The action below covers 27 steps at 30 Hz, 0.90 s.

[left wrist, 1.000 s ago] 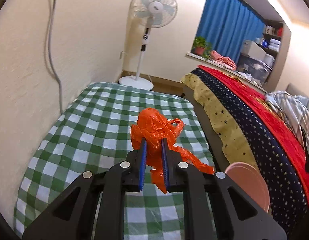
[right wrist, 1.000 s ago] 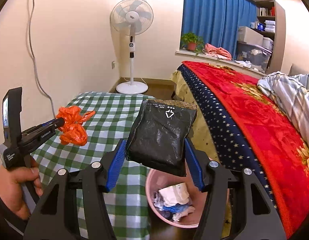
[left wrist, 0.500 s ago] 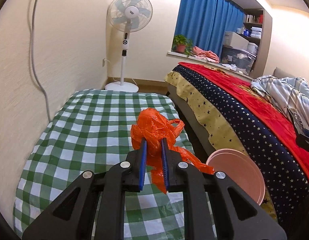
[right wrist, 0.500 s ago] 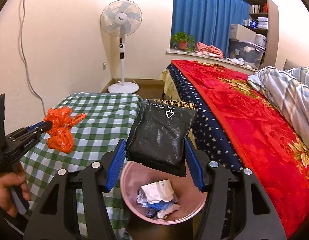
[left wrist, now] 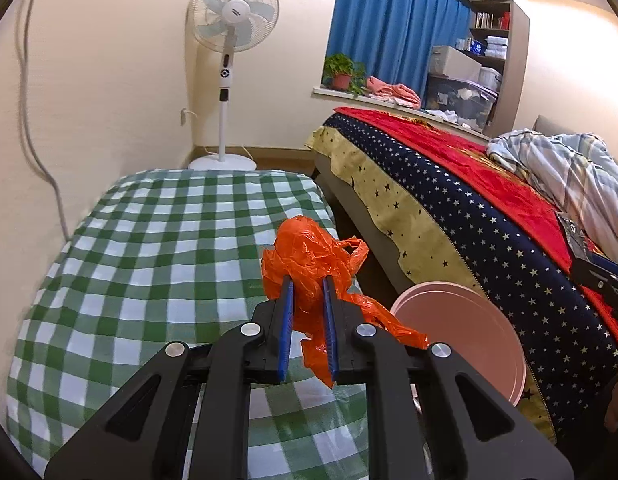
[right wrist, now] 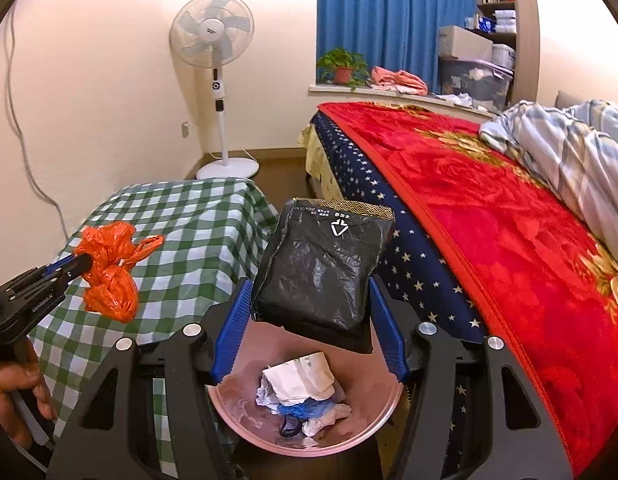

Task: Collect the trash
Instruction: 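Carry the black pouch and orange bag over the pink bin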

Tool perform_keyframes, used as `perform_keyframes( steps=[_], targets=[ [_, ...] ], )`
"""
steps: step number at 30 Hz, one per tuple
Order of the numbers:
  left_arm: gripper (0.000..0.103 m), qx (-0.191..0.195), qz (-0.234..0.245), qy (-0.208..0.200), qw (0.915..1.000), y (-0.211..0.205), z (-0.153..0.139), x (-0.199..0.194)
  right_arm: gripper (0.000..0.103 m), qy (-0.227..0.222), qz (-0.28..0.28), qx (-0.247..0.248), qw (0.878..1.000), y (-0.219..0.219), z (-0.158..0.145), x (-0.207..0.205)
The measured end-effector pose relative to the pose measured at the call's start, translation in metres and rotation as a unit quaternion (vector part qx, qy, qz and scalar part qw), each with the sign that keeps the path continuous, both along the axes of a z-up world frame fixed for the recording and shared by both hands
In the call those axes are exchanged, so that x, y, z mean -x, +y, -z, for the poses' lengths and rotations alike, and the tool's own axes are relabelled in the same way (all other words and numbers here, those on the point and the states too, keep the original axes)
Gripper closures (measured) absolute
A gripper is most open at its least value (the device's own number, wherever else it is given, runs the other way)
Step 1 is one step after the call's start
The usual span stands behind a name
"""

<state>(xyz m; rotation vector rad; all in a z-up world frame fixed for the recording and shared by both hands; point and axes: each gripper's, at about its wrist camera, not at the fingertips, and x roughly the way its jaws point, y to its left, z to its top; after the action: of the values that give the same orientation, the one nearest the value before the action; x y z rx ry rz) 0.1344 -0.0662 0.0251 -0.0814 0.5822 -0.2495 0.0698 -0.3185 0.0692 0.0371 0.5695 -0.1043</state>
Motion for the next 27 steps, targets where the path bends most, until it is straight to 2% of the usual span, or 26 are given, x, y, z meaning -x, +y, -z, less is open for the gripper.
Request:
perform_keyframes(
  steps=[13, 27],
  targets=[
    [0.089, -0.011, 0.042, -0.001, 0.9991, -0.039, 0.014, -0.01, 0.045, 0.013, 0.017, 0.0, 1.0, -0.012, 0.016, -0.014],
    [0.089, -0.001, 0.075, 0.008, 0.9971, -0.062, 0.028, -0.017, 0.045, 0.02, 0.037, 0.003, 0.999, -0.016, 0.021, -0.02]
  ],
)
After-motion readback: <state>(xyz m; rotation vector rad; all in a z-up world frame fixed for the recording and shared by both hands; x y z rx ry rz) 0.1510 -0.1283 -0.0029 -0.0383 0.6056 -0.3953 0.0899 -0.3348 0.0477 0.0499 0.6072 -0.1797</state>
